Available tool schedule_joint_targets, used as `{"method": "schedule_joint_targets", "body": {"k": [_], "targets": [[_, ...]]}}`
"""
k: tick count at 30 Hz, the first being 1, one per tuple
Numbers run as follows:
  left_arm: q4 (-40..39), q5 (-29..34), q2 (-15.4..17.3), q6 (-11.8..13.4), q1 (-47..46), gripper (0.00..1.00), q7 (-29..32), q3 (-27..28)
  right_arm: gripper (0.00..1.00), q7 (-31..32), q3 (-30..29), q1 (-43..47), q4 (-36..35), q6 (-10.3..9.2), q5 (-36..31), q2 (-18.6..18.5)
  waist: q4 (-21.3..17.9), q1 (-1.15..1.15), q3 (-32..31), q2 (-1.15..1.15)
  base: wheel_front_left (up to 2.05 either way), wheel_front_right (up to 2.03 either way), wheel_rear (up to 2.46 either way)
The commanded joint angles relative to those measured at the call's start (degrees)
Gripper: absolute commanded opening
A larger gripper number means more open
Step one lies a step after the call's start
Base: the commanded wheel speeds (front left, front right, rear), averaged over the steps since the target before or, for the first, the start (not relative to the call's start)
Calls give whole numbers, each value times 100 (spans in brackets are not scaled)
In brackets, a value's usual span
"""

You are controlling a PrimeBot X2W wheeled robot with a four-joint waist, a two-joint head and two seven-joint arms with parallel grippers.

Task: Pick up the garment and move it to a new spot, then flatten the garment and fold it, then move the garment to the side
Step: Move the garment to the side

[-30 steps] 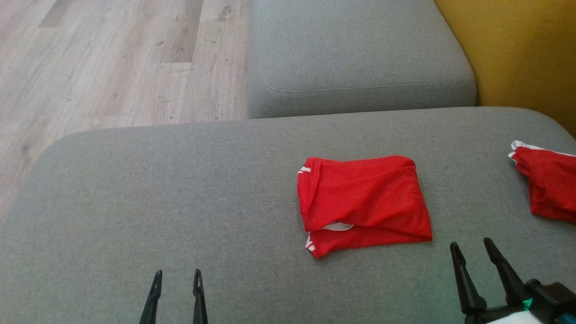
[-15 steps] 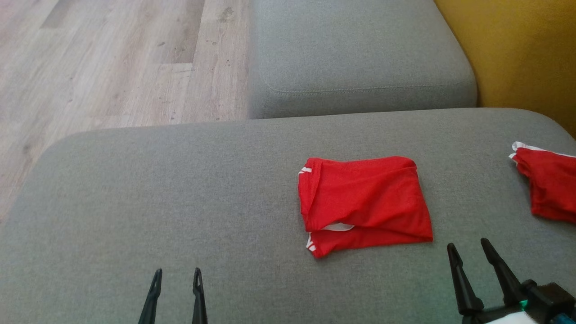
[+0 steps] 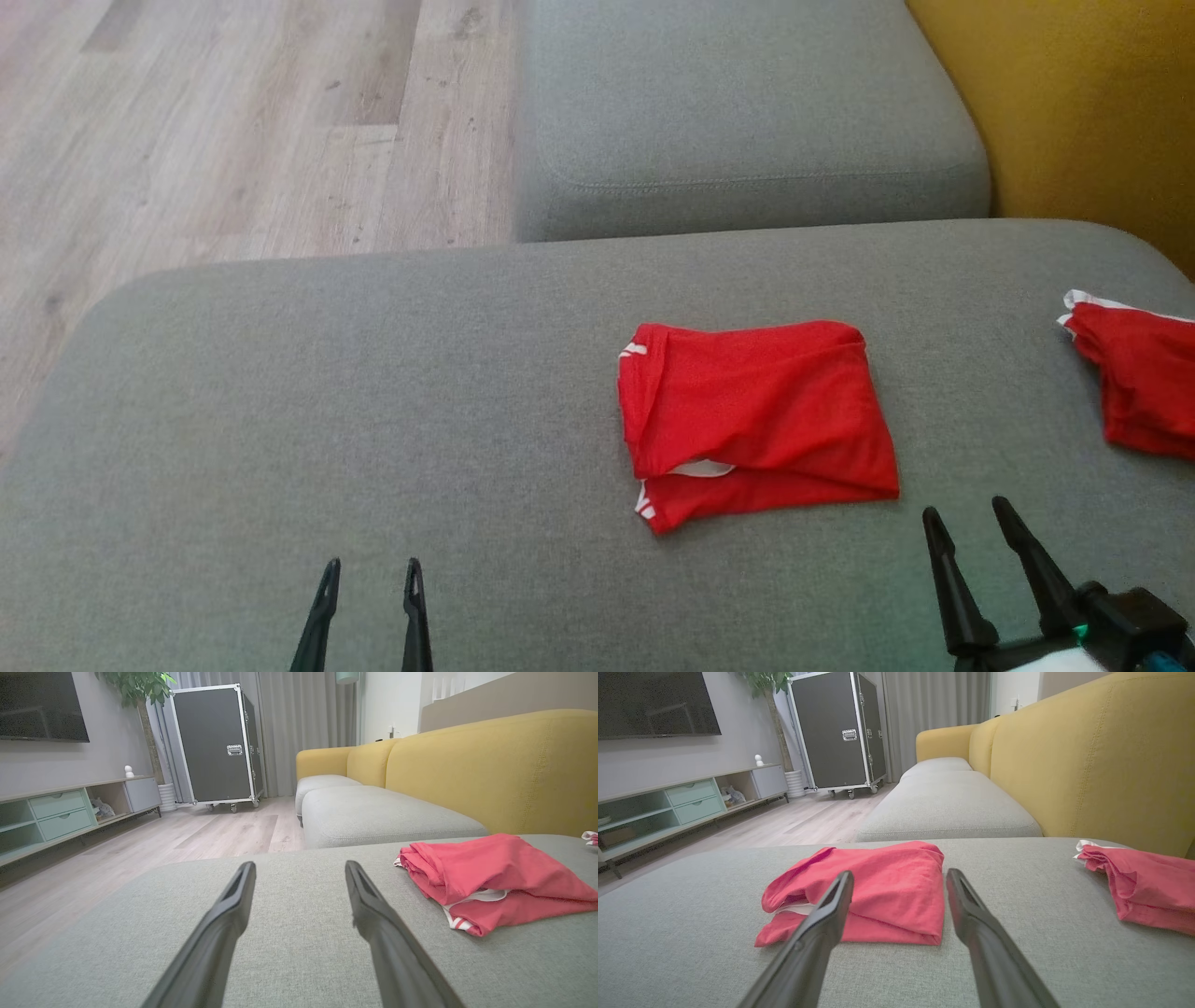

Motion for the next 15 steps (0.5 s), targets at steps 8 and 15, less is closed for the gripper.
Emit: {"method": "schedule_joint_targets", "body": {"k": [8,15], "targets": [[-313,-200,-157,73,-230,100,-37,197,100,-63,95,-522,258,-4,88,-225,120,0,271,0,0,0,0],[-557,-392,-179,40,-306,100,-37,62,100,-45,220,-1162,1100,-4,335,-396,239,0,529,0,0,0,0]]}}
